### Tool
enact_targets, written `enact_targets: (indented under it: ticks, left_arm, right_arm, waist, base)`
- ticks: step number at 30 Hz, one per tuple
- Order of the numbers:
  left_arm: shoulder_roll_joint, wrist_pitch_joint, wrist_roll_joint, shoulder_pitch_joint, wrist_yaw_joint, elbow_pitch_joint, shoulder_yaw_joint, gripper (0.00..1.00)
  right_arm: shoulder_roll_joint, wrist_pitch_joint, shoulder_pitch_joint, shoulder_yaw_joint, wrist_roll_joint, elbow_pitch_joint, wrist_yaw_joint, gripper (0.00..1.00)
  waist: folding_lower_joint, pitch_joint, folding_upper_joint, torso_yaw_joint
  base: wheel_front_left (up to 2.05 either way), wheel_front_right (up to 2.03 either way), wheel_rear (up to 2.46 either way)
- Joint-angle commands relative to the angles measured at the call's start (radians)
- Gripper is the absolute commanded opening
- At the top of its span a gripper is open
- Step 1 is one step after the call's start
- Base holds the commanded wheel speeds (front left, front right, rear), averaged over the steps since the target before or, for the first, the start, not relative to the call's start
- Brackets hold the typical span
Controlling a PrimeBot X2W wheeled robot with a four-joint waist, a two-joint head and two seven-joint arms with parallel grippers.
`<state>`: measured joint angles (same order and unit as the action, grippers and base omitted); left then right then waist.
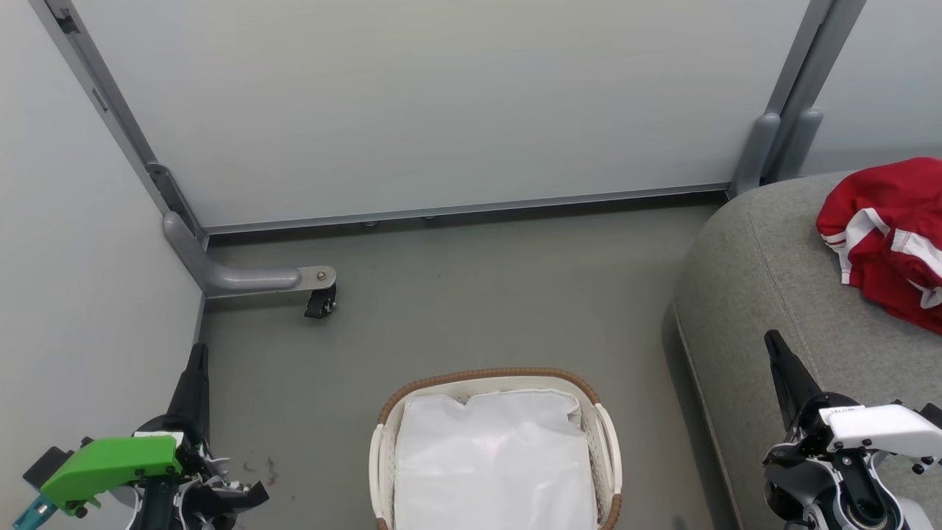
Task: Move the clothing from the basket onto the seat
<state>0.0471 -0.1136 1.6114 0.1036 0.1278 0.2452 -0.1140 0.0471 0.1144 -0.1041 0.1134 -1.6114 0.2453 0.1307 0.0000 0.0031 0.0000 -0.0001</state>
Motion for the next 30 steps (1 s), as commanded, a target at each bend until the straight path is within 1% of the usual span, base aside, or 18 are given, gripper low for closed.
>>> enact_targets:
  ticks: [1,30]
  left_arm:
    - [0.006,-0.004,0.003,0.010,0.006,-0.002,-0.003,0.00]
    - [0.006,-0.004,0.003,0.010,0.006,-0.002,-0.003,0.00]
  right_arm:
    - [0.006,0.003,-0.008,0.002,-0.003,-0.003,0.000,0.00]
    - [0.006,0.003,-0.008,0.002,-0.003,-0.003,0.000,0.00]
  waist:
    - [0.0000,0.000,0.0000,0.000]
    - [0.0000,0.000,0.0000,0.000]
  base:
    - [0.00,0.00,0.00]
    - [0.00,0.00,0.00]
